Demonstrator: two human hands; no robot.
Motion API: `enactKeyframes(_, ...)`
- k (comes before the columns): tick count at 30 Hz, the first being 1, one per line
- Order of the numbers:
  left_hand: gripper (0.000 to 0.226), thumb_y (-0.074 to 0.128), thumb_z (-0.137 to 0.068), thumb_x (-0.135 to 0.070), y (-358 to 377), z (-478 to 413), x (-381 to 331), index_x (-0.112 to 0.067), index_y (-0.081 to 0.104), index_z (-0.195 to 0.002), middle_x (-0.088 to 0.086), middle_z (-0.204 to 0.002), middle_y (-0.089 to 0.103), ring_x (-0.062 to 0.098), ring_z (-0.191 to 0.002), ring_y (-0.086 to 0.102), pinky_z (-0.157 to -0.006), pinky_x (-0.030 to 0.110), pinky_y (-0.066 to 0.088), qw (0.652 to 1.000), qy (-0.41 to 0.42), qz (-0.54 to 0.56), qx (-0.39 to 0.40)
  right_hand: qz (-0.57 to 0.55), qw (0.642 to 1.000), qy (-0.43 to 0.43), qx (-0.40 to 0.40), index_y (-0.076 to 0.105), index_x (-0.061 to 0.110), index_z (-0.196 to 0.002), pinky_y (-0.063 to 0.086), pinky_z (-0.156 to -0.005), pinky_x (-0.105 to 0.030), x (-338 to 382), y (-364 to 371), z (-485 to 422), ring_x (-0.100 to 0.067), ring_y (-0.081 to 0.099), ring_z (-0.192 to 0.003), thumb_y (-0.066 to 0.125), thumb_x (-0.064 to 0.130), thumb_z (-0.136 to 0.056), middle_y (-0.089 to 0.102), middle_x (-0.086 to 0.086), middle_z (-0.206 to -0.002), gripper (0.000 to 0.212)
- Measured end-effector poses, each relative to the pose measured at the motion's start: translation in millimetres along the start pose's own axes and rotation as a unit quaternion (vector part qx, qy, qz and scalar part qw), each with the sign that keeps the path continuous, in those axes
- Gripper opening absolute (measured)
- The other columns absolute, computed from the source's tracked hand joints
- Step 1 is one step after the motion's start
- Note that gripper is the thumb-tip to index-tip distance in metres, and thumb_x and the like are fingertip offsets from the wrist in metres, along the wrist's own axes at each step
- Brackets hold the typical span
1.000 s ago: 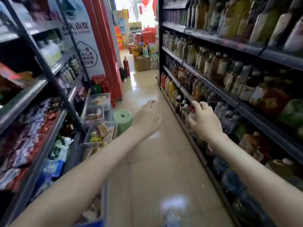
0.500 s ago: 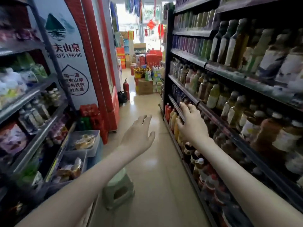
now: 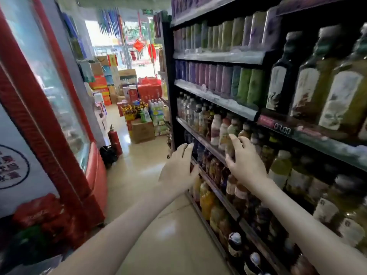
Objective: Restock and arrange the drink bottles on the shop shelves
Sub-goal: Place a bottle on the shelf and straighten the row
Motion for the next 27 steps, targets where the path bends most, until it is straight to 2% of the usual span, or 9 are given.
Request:
enactKeyframes(5,0.061,0.045,-0.096,-0.037,60,-111,73,-0.017,0.022,-0.150,0.003,-0.153,0.027,0.020,-0.135,0.036,-0.100,0.031,0.044,1.000,-0.013,-0.002,0.005,-0.019,0.999,0.009,0.035,0.025,0.021,-0.149,0.046,-0.099,-0.036,-18,90,-107,-0.023,0.038,-0.131,0.055,0.025,-0.094,0.034,-0.005,-0.146,0.063)
enactKeyframes(10,0.061,0.045,-0.097,-0.036,83,-199,148,-0.016,0.022,-0.150,0.004,-0.154,0.026,0.023,-0.131,0.041,-0.098,0.031,0.043,1.000,-0.016,-0.006,0.023,-0.016,0.997,0.017,0.071,0.019,0.021,-0.152,0.039,-0.107,-0.039,-10,174,-196,-0.025,0.035,-0.134,0.051,0.026,-0.095,0.028,-0.006,-0.150,0.066)
enactKeyframes(13,0.061,0.047,-0.097,-0.034,103,-253,198,-0.014,0.023,-0.150,0.007,-0.153,0.027,0.026,-0.131,0.042,-0.099,0.033,0.043,0.999,0.005,0.002,0.035,0.008,0.995,0.031,0.092,0.012,0.021,-0.153,0.031,-0.111,-0.039,-12,222,-244,-0.028,0.027,-0.139,0.049,0.027,-0.096,0.021,-0.009,-0.154,0.068)
enactKeyframes(17,0.063,0.050,-0.096,-0.033,143,-329,259,-0.013,0.022,-0.150,0.008,-0.155,0.023,0.026,-0.140,0.028,-0.112,0.038,0.032,0.994,0.061,0.027,0.087,0.039,0.992,0.099,0.072,0.009,0.021,-0.153,0.028,-0.112,-0.038,-21,281,-298,-0.028,0.021,-0.142,0.049,0.029,-0.096,0.014,-0.011,-0.157,0.070)
enactKeyframes(21,0.065,0.046,-0.097,-0.037,177,-395,305,-0.013,0.017,-0.151,0.008,-0.156,0.019,0.027,-0.142,0.021,-0.113,0.036,0.025,0.976,0.152,0.001,0.154,0.078,0.974,0.208,0.051,0.009,0.019,-0.153,0.028,-0.112,-0.041,-27,320,-338,-0.031,0.020,-0.143,0.052,0.031,-0.095,0.014,-0.014,-0.157,0.073)
enactKeyframes(24,0.067,0.043,-0.098,-0.040,199,-438,316,-0.014,0.012,-0.152,0.007,-0.157,0.014,0.026,-0.143,0.019,-0.115,0.034,0.024,0.954,0.232,-0.022,0.189,0.107,0.959,0.257,0.045,0.010,0.019,-0.153,0.023,-0.115,-0.041,-30,335,-356,-0.032,0.019,-0.143,0.052,0.032,-0.094,0.015,-0.016,-0.157,0.073)
enactKeyframes(27,0.068,0.043,-0.098,-0.039,218,-469,304,-0.013,0.012,-0.151,0.009,-0.156,0.016,0.027,-0.141,0.022,-0.112,0.035,0.027,0.937,0.281,-0.003,0.209,0.141,0.943,0.299,0.030,0.013,0.021,-0.153,0.024,-0.114,-0.042,-38,334,-356,-0.032,0.022,-0.142,0.054,0.031,-0.092,0.015,-0.014,-0.157,0.074)
Point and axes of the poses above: each hand's wrist, its own z-axis away from the middle knuckle, its own y-axis out of the palm, x = y × z, the point moved 1 cm from there along -z, towards the middle knuckle
